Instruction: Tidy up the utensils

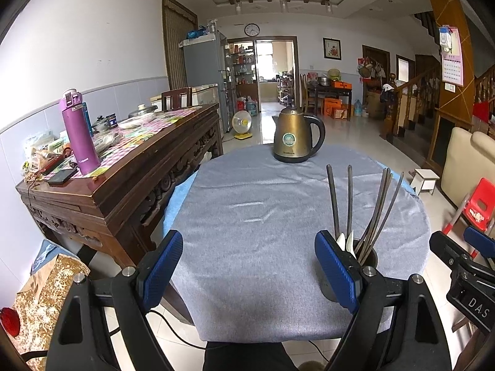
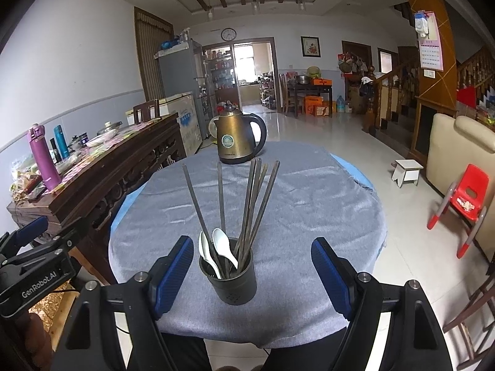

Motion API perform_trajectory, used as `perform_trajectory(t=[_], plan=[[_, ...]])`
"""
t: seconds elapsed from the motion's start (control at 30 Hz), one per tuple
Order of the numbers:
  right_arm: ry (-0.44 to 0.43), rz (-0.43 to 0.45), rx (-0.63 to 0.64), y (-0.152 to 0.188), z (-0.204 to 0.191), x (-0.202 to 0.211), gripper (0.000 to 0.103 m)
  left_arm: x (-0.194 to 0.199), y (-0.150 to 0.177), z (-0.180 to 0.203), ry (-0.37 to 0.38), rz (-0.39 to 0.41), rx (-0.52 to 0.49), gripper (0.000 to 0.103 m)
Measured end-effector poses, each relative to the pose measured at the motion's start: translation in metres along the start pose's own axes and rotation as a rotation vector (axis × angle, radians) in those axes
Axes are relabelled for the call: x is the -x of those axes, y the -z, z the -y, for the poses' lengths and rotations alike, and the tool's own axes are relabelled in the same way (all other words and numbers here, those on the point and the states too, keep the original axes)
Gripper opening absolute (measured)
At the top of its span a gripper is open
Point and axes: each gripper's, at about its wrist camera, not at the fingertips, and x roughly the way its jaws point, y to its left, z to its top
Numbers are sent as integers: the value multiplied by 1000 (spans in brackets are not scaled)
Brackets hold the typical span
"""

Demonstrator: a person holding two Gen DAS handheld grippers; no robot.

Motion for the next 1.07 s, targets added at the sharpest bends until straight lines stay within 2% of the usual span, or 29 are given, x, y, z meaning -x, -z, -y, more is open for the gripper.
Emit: perform_trajectory(t=[0.83,0.93,1.07], plan=[[-31,-50,15,3,-1,-20,82,-14,-1,8,-22,-44,-15,87],[-26,-51,7,1,2,-23,82,-19,-2,8,5,-49,-10,88],[4,-53,-34,-4,19,-32,82,-48,-7,1,36,-82,19,88]])
